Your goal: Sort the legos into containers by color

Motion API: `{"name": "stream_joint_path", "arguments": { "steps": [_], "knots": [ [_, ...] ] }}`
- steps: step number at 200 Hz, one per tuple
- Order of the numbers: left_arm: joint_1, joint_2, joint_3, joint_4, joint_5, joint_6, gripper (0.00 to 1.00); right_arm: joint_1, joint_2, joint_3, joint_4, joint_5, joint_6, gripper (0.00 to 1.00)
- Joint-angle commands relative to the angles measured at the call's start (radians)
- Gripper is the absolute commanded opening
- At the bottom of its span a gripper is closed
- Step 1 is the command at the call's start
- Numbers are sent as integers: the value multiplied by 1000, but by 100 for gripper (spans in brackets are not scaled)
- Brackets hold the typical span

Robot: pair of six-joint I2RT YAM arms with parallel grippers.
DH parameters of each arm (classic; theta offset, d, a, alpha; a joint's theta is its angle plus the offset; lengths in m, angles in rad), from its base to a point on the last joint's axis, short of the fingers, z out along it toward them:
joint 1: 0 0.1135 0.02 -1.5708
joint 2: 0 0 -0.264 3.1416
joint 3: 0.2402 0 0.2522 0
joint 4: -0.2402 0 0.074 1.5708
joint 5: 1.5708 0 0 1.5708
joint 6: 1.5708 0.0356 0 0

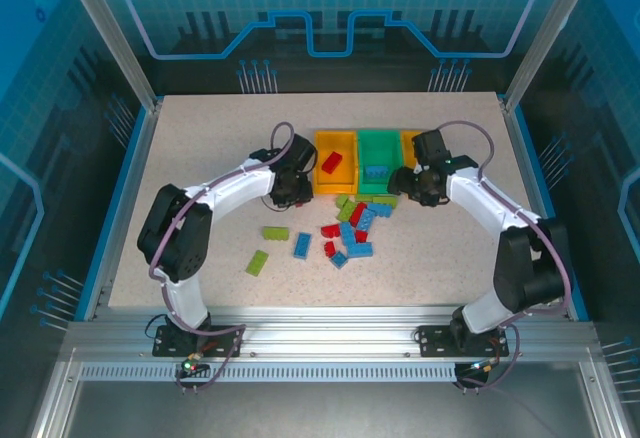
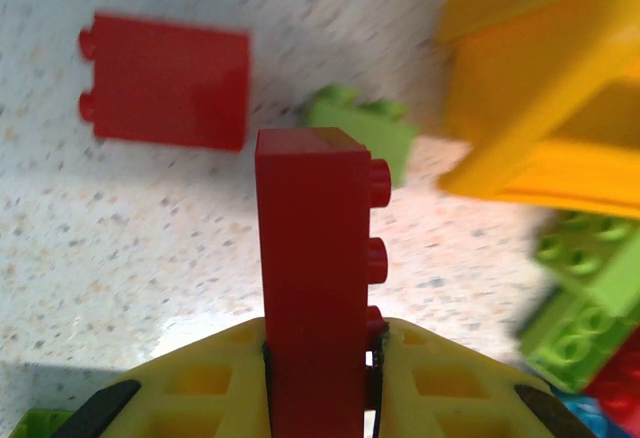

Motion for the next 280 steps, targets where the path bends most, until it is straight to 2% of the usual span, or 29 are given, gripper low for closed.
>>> {"name": "stream_joint_path", "arguments": {
  "steps": [1, 66, 128, 169, 191, 212, 280],
  "knots": [
    [-16, -43, 105, 4, 22, 60, 22, -2, -33, -61, 16, -24, -2, 70],
    [-18, 161, 421, 4, 101, 167, 23, 24, -53, -179, 104, -90, 53, 71],
    [-16, 359, 614, -37, 125, 166, 25, 119, -41, -191, 168, -120, 115, 72],
    [-17, 362, 610, -37, 105, 147, 36, 178, 21, -158, 187, -104, 142, 69],
    [-17, 334, 583, -34, 90, 148, 50, 199, 59, -140, 194, -96, 136, 61],
    [-16, 292, 545, -22, 83, 146, 58, 216, 95, -122, 191, -70, 133, 51],
    [-17, 95, 335, 50, 62, 126, 63, 226, 161, -100, 199, -15, 115, 33]
  ]
}}
